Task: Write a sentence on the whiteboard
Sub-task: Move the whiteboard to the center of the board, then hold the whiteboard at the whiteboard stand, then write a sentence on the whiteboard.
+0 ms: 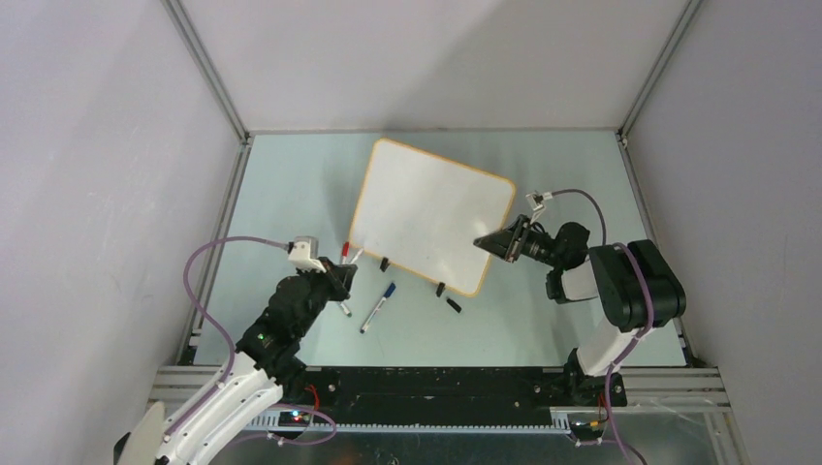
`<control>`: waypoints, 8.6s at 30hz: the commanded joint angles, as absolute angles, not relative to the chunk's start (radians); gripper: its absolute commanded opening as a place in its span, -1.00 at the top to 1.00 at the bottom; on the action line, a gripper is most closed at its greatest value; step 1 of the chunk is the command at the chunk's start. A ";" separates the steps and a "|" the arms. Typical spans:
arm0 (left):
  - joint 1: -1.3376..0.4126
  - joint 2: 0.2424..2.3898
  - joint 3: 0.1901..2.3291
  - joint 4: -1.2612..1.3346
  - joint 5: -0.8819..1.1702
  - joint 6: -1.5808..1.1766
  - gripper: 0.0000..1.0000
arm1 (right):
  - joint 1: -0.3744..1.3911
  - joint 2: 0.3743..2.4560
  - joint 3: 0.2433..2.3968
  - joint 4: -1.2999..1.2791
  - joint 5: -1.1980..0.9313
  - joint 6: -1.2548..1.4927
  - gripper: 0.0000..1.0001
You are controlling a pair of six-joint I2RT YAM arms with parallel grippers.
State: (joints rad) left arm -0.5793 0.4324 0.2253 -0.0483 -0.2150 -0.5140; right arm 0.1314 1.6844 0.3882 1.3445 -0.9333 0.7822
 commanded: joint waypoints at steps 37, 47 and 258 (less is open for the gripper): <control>-0.575 0.432 0.236 -0.016 -0.194 -0.494 1.00 | 0.181 1.609 0.450 1.163 -0.906 0.623 -0.58; -0.575 0.420 0.234 -0.023 -0.201 -0.491 1.00 | 0.168 1.563 0.450 1.140 -0.949 0.642 -0.99; -0.336 1.216 1.140 -0.349 0.062 -0.140 1.00 | 0.135 1.795 0.644 1.505 -1.152 1.008 1.00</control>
State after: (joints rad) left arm -0.3397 1.2217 1.1126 -0.3901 0.0345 -0.1738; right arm 0.1200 1.8103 0.6159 1.4425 -1.1255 0.9527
